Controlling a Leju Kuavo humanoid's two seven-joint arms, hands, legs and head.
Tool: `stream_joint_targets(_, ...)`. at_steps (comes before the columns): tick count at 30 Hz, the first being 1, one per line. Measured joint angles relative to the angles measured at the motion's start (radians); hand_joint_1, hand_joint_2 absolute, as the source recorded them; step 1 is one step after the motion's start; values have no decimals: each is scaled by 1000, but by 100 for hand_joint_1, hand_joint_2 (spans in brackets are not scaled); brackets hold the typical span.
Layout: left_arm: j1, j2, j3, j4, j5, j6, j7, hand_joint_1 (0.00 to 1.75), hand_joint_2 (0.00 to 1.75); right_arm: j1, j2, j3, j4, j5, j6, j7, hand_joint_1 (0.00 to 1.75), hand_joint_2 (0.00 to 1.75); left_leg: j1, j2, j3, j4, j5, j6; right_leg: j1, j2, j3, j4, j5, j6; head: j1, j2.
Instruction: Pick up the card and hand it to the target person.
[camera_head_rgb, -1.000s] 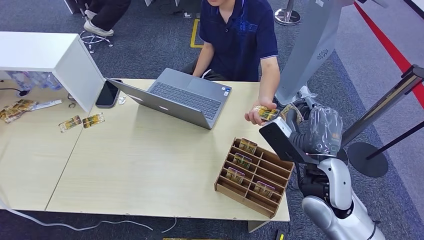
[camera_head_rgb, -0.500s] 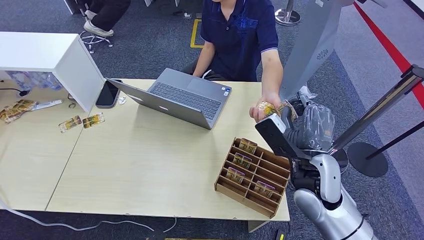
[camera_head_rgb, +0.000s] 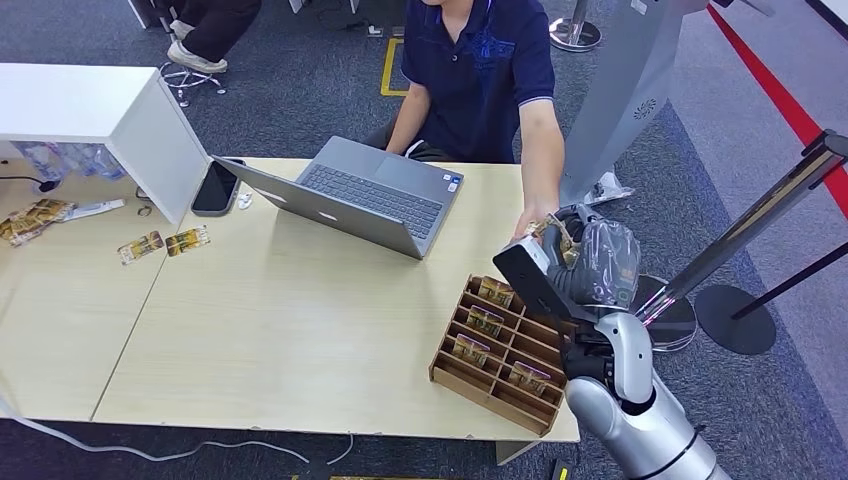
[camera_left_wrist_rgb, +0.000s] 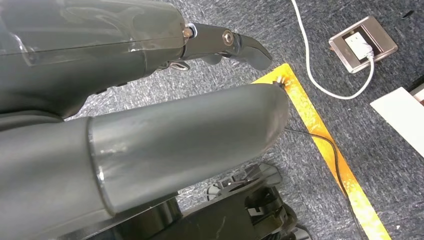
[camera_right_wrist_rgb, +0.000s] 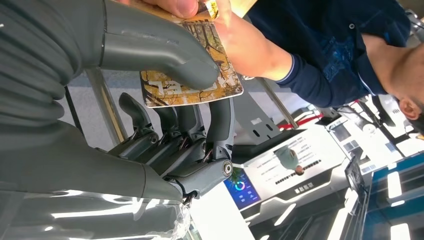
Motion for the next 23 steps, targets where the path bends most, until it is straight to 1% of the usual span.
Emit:
stream_joint_targets(4,0,0,0,0,-2,0,0,0,0,-1,8,4,16,19,0,-1,137,175,0,0,0,0,0,0,0,0,0,0,0,0,0,0)
stream_joint_targets(5,0,0,0,0,-3,0,0,0,0,-1,9,6,19,23,0,-1,134,175,0,0,0,0,0,0,0,0,0,0,0,0,0,0)
stream_joint_targets(6,0,0,0,0,-4,0,0,0,0,-2,11,8,22,27,0,-1,127,175,0,0,0,0,0,0,0,0,0,0,0,0,0,0)
stream_joint_targets(7,0,0,0,0,-4,0,0,0,0,-2,13,9,25,30,0,-1,106,175,0,0,0,0,0,0,0,0,0,0,0,0,0,0)
stream_joint_targets(9,0,0,0,0,-5,0,0,0,0,-3,16,11,29,33,0,-1,42,175,0,0,0,0,0,0,0,0,0,0,0,0,0,0)
stream_joint_targets(10,0,0,0,0,-5,0,0,0,0,-3,17,12,31,33,0,-1,14,175,0,0,0,0,0,0,0,0,0,0,0,0,0,0)
stream_joint_targets(11,0,0,0,0,-6,0,0,0,0,-3,17,13,32,32,1,-1,2,175,0,0,0,0,0,0,0,0,0,0,0,0,0,0)
stream_joint_targets(23,0,0,0,0,-6,0,0,0,0,-1,20,27,58,12,52,19,0,175,0,0,0,0,0,0,0,0,0,0,0,0,0,0)
